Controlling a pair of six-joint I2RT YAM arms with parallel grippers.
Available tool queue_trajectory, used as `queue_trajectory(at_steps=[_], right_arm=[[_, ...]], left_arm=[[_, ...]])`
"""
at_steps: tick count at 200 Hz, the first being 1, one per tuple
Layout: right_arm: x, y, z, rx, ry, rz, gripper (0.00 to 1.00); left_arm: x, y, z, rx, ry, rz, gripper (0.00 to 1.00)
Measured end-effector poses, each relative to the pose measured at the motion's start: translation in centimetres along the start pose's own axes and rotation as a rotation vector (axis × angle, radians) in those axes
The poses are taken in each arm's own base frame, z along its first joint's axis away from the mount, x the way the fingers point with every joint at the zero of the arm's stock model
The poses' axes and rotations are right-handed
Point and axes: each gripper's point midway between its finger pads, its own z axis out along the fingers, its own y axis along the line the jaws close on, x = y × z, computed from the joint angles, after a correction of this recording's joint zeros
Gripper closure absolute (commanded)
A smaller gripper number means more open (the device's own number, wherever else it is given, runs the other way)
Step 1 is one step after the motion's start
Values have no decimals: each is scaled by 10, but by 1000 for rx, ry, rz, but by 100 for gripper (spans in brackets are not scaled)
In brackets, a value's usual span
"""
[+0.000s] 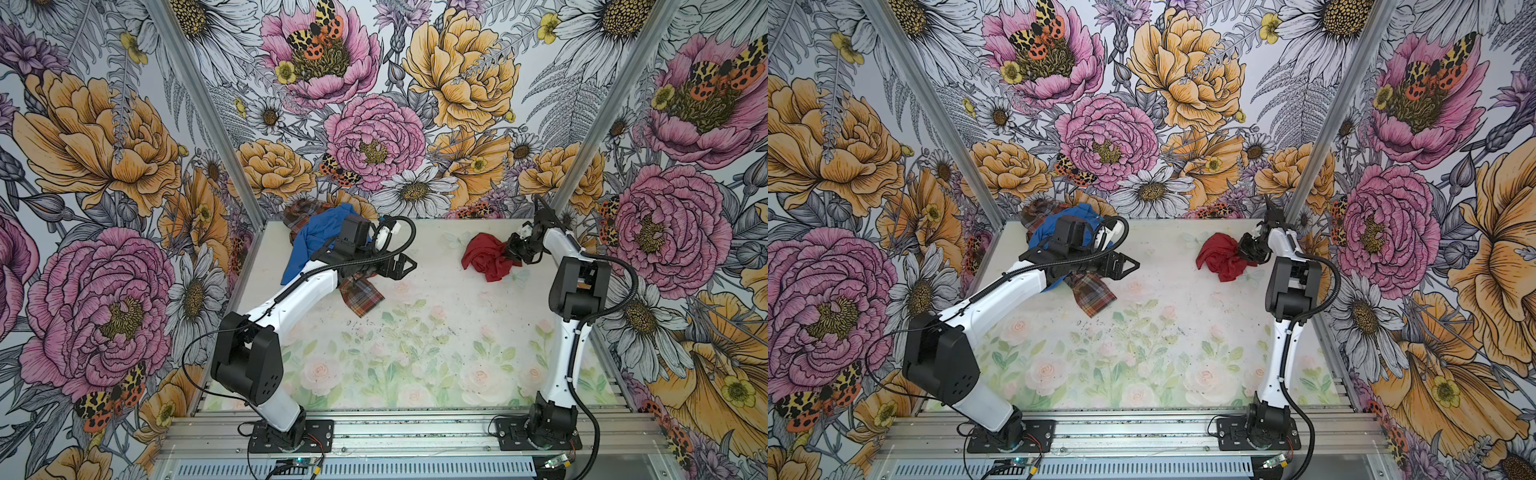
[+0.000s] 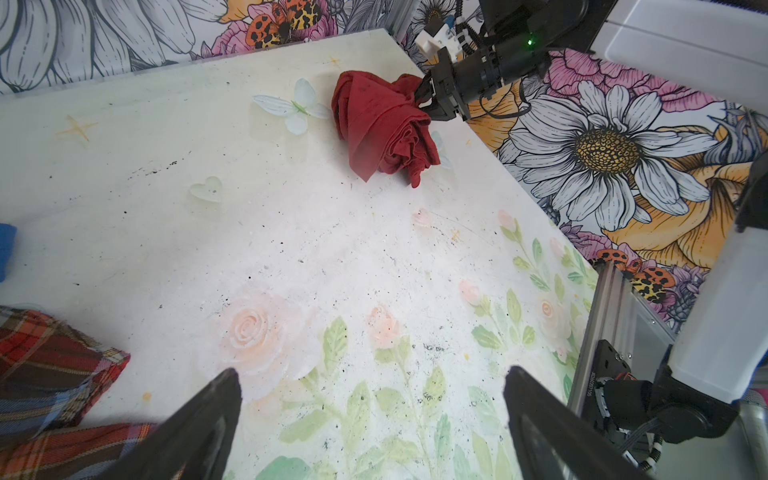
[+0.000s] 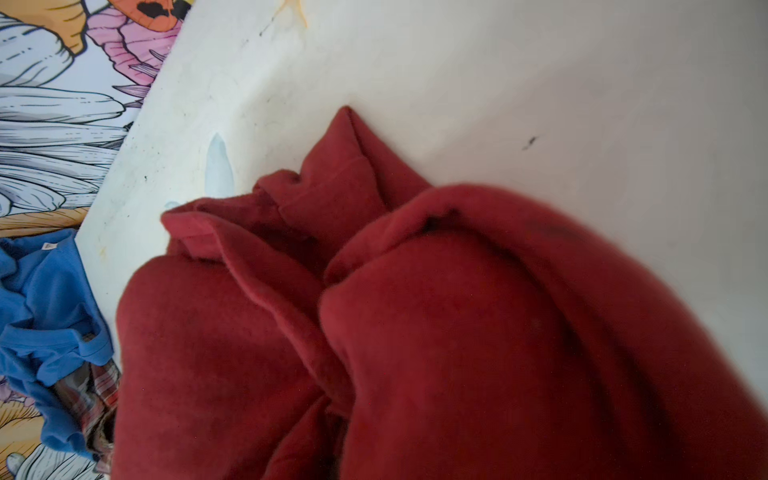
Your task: Pick out a specific cloth from the pile
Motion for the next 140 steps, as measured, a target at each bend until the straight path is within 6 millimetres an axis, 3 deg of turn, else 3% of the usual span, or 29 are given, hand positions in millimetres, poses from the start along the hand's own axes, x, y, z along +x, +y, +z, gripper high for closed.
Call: queue_trajectory(at_steps=[13,29,73,114,140], right_arm=[[1,-3,-1,37,-12,-17,55],[4,-10,-4,90,-23,-35,46],[11,-10,-41,201,-75,-76,36],[12,20,-84,201,-157,-129,33],[16,34,-97,187,-181,-154,32]], left_arm=[[0,0,0,0,0,0,1],[0,0,0,0,0,0,1],[0,-1,0,1,0,1,1],[0,-3,0,-2,-1,13,1],[-2,-3,-2,-7,-8,17,1]])
